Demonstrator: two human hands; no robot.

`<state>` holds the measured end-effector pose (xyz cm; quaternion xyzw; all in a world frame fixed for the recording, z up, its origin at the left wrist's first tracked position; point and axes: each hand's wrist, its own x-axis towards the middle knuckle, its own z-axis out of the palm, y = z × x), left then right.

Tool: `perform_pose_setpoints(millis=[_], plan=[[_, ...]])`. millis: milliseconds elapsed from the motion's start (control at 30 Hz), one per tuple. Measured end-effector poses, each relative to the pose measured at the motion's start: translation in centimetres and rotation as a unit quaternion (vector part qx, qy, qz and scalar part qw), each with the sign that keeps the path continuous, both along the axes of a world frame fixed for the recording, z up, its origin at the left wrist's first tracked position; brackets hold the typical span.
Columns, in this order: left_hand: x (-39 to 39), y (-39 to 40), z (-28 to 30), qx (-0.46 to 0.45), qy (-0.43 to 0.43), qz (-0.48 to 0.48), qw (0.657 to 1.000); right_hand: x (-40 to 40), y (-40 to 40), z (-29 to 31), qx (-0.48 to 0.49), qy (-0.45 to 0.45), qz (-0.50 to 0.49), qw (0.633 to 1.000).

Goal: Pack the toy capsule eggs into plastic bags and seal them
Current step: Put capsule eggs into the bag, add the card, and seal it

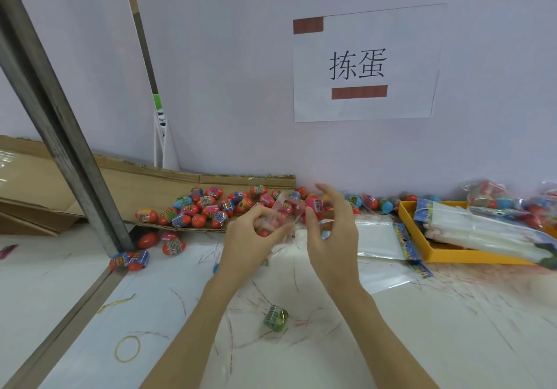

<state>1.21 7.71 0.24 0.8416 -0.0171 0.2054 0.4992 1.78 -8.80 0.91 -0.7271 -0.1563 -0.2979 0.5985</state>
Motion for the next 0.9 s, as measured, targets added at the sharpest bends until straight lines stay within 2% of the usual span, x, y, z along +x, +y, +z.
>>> perform_pose_setpoints(millis=[67, 100, 233, 333, 433, 567, 667, 800, 900], plan=[[0.1, 0.1, -0.2, 0.003, 0.011, 0.001, 1.000, -0.6, 0.3, 0.7, 0.048, -0.011, 0.034, 0.998], [0.1, 0.2, -0.2, 0.012, 0.006, 0.006, 1.000, -0.8, 0.4, 0.8, 0.041, -0.026, 0.049, 0.998], [0.2, 0.3, -0.2, 0.059, -0.038, -0.003, 0.998, -0.8, 0.7, 0.3, -0.096, -0.059, 0.071, 0.991], [0.1, 0.6, 0.0, 0.040, -0.025, -0.050, 0.998, -0.5, 0.6, 0.1, -0.116, -0.033, 0.077, 0.990], [-0.2, 0.9, 0.8, -0.012, 0.011, -0.116, 0.993, -0.1, 0.1, 0.0, -0.094, -0.015, 0.070, 0.993], [-0.4, 1.6, 1.6, -0.119, 0.088, -0.193, 0.970, 0.3, -0.4, 0.0, -0.073, 0.008, 0.055, 0.996], [-0.3, 2.0, 1.8, -0.150, 0.095, -0.168, 0.970, 0.6, -0.6, -0.2, -0.044, 0.036, 0.049, 0.997], [0.0, 2.4, 1.4, -0.144, 0.062, -0.115, 0.981, 0.9, -0.5, -0.2, 0.060, 0.105, 0.091, 0.989], [0.0, 2.4, 1.5, -0.153, 0.058, -0.110, 0.980, 0.9, -0.7, -0.3, 0.065, 0.113, 0.088, 0.988]])
